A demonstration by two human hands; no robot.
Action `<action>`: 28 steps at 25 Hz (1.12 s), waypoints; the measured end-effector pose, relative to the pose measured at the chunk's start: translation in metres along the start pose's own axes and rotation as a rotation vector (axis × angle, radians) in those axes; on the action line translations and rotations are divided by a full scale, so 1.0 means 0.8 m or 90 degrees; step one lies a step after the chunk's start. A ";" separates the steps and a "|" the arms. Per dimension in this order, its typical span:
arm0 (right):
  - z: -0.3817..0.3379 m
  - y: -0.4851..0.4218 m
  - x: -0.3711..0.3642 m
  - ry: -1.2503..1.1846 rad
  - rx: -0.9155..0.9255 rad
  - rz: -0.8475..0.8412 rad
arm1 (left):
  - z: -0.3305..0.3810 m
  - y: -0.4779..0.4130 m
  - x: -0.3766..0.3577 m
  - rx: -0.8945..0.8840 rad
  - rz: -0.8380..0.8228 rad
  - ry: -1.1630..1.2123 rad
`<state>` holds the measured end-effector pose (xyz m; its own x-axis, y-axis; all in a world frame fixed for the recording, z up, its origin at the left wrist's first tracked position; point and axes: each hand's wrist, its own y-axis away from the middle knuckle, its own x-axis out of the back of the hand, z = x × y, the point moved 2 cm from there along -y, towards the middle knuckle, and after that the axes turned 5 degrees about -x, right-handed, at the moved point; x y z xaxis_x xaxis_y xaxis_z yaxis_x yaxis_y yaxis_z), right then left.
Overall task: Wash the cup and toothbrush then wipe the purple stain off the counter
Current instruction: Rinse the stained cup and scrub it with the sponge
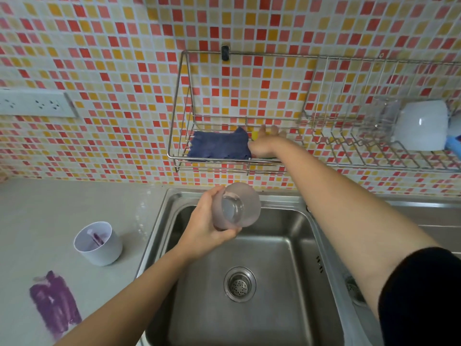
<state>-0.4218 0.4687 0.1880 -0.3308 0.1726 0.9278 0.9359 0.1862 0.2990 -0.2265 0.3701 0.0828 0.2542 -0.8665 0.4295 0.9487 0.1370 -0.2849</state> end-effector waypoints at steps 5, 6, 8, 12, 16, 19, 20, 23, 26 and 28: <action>0.057 0.065 0.041 -0.265 0.125 0.366 | 0.004 -0.006 -0.036 0.026 -0.009 0.075; 0.081 0.086 0.039 -0.339 0.138 0.448 | 0.002 -0.004 -0.049 0.037 -0.025 0.100; 0.136 0.126 0.024 -0.476 0.119 0.570 | -0.010 0.003 -0.078 0.063 -0.061 0.158; 0.238 0.143 -0.049 -0.632 -0.057 0.676 | -0.034 0.013 -0.129 0.121 -0.102 0.230; 0.295 0.062 -0.140 -0.502 -0.174 0.490 | -0.035 0.002 -0.165 0.164 -0.090 0.267; 0.306 -0.001 -0.187 -0.403 -0.131 0.246 | -0.038 -0.007 -0.174 0.180 -0.062 0.285; 0.304 -0.014 -0.196 -0.372 -0.101 0.194 | -0.041 -0.009 -0.176 0.182 -0.059 0.287; 0.296 -0.030 -0.221 -0.186 0.057 0.133 | -0.049 -0.008 -0.176 0.192 -0.048 0.282; 0.294 -0.037 -0.249 0.016 0.158 0.068 | -0.059 -0.005 -0.177 0.209 -0.035 0.271; 0.295 -0.043 -0.263 0.106 0.162 0.016 | -0.061 -0.004 -0.182 0.209 -0.036 0.252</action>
<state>-0.4133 0.6542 -0.0706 -0.2642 0.0238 0.9642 0.8760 0.4241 0.2296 -0.2754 0.4723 -0.0204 0.1699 -0.9836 0.0605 0.9842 0.1725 0.0401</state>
